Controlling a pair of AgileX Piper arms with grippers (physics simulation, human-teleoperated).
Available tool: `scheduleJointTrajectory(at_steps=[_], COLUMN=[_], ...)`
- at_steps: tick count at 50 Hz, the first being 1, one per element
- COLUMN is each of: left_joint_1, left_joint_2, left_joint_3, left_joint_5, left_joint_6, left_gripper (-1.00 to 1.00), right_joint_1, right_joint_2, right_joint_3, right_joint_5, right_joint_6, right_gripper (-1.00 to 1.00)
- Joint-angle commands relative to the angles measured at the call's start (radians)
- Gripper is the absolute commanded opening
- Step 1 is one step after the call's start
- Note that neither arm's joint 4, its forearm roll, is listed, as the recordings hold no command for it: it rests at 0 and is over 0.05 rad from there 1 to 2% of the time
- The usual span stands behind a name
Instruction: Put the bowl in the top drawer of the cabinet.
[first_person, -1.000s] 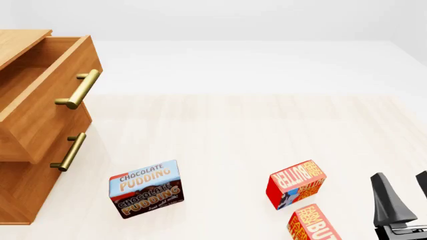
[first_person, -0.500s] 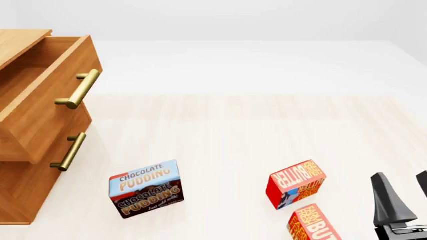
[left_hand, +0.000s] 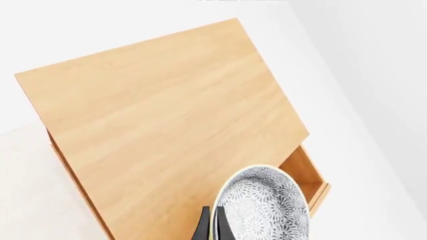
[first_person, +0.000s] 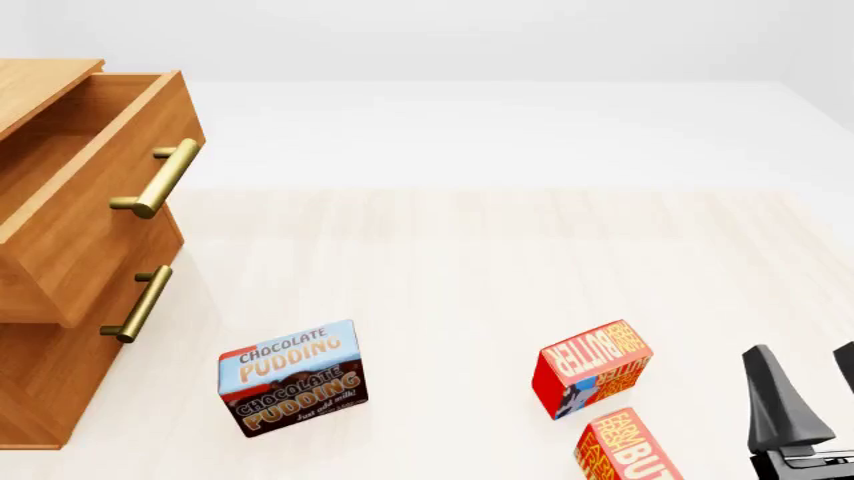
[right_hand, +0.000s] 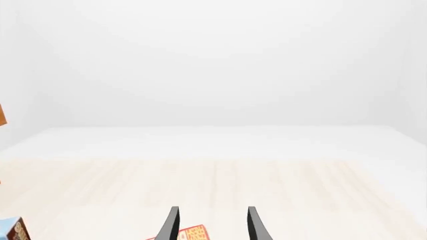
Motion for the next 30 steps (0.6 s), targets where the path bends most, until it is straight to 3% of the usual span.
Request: scheduleJointTrajectory(at_steps=[1, 20, 21, 30], left_joint_1=[0.014, 0.024, 0.030, 0.026], left_joint_2=[0.006, 0.004, 0.008, 0.008], left_joint_3=[-0.003, 0.027, 0.024, 0.020], left_joint_5=[-0.012, -0.035, -0.039, -0.044], left_joint_6=[0.000, -0.013, -0.012, -0.011], left_gripper=[-1.00, -1.00, 1.00, 1.00], right_joint_1=[-0.002, -0.001, -0.001, -0.001], right_joint_2=[0.000, 0.000, 0.000, 0.000], right_joint_3=[0.000, 0.000, 0.000, 0.000], right_joint_5=[0.000, 0.000, 0.000, -0.001], right_joint_6=[0.000, -0.002, -0.002, -0.002], right_gripper=[1.00, 1.00, 1.00, 1.00])
